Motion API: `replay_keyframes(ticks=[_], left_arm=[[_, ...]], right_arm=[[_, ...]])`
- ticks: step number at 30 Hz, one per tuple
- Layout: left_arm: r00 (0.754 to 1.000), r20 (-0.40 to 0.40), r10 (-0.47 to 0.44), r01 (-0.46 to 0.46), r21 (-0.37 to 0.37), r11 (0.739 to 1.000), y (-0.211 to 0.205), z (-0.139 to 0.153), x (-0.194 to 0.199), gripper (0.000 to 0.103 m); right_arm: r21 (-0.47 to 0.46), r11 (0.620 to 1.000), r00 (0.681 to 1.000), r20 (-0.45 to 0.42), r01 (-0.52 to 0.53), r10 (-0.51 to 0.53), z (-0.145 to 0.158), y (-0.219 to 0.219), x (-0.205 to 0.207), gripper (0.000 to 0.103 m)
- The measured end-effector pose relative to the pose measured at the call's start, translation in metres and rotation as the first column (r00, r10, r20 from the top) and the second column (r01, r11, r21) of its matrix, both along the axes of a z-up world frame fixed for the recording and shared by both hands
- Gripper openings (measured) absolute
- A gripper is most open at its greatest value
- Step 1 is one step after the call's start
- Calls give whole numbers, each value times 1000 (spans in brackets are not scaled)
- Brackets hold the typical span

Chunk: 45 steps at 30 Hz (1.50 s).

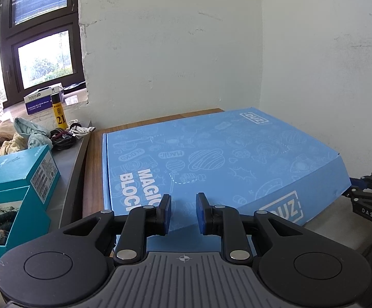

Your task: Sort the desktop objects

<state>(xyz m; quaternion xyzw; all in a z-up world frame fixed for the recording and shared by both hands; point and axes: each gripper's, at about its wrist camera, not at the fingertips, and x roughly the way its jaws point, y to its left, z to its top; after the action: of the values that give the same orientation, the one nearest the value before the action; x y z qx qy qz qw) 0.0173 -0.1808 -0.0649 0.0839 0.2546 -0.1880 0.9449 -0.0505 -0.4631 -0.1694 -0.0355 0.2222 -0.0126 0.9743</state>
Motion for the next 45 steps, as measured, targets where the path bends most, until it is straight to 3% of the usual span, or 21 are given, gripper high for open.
replay_keyframes(ticks=[2,8,22,35,45], left_arm=[[1000,2,0,0,-4,1000,1,-1,-1,24],[1000,12,1,-1,-5,1000,1,-3,-1,24],[1000,21,3,-3,-10,1000,2,-4,-3,24],[999,35,6,-6,0,1000,1,-5,-5,24],[994,105,4,-10,56,998,-1,-8,-27,25]], right_arm=[[4,1000,1000,2,-5,5,3,1,-2,9],[14,1000,1000,2,-11,11,16,2,-9,6],[86,996,1000,-18,-20,22,38,-6,-22,7],[98,995,997,-72,-12,19,22,-6,-27,11],[100,995,996,-90,14,-5,34,-10,-42,15]])
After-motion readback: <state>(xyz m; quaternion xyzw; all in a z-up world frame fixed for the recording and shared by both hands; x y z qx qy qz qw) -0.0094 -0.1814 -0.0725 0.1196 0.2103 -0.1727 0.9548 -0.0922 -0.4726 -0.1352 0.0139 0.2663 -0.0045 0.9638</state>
